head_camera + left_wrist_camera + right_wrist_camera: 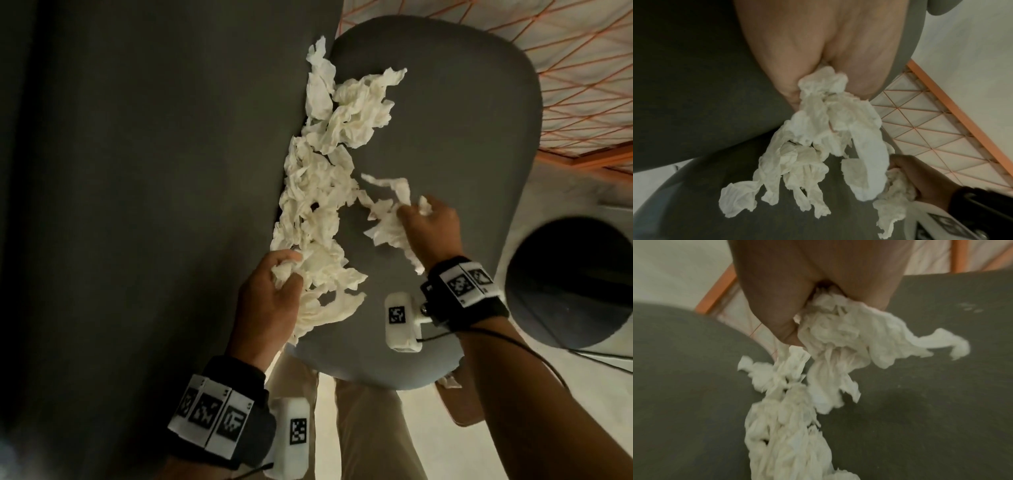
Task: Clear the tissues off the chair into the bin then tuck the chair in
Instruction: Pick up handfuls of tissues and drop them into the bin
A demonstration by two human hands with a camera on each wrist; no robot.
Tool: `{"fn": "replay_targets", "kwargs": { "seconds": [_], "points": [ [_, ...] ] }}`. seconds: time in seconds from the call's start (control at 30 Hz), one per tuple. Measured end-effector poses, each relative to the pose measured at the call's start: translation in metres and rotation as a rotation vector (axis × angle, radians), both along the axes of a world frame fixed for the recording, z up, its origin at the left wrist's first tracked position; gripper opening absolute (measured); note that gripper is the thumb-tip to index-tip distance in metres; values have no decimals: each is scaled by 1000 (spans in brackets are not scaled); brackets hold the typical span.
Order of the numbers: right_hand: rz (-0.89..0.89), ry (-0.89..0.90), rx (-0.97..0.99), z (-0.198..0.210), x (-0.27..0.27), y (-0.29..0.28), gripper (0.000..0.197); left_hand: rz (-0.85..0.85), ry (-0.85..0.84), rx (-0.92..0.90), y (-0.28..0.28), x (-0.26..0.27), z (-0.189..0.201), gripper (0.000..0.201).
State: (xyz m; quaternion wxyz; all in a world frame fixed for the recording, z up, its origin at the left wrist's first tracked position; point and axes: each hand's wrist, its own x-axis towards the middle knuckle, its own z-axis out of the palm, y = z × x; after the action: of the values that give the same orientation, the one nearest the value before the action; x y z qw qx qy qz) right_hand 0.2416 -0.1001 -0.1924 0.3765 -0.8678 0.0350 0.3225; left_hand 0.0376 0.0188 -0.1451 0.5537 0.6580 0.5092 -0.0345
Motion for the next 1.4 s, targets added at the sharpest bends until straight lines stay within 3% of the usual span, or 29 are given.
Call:
{"fn": "replay_targets", "kwargs": {
  "seconds": [0.13, 0.3, 0.43, 0.53, 0.63, 0.73, 0.9, 0.97, 1.1, 1.23, 1.27, 1.33, 1.4],
  "points": [
    [-260, 13, 41, 3, -8, -46, 5, -9, 62, -22, -5, 15, 2, 20],
    [-438, 2, 169, 20, -25, -83, 17, -168, 12, -20, -16, 38, 9, 21],
    [-667, 165, 330, 27, -35, -109, 7, -281, 8, -77, -29, 59, 6, 32],
    [-769, 187, 355, 27, -43, -131, 19, -315, 20, -191, -43, 73, 0, 40],
    [-839, 215, 411, 26, -55, -159, 35, -457, 27, -208, -64, 87, 2, 25],
    [-931, 180, 418, 21, -73, -193, 41, -539, 19, -215, -93, 98, 3, 22],
    [-1158, 154, 533, 17, -119, -247, 33, -733, 11, -146, -151, 101, 0, 30],
    [-1204, 135, 483, 14, -139, -268, 33, -824, 47, -202, -176, 96, 0, 29],
    [-1349, 111, 419, 4, -186, -314, 31, -1027, 185, -367, -226, 77, -2, 52],
    [-1498, 116, 447, -11, -228, -355, 12, -1173, 181, -301, -269, 60, -20, 23],
    [-1526, 135, 458, -18, -237, -365, 13, -1206, 192, -286, -281, 56, -27, 21],
    [-1550, 195, 490, -37, -251, -385, 33, -1265, 231, -284, -307, 48, -44, 21],
    [-1584, 215, 547, -57, -260, -400, 21, -1327, 276, -267, -335, 41, -68, 22]
  ]
}}
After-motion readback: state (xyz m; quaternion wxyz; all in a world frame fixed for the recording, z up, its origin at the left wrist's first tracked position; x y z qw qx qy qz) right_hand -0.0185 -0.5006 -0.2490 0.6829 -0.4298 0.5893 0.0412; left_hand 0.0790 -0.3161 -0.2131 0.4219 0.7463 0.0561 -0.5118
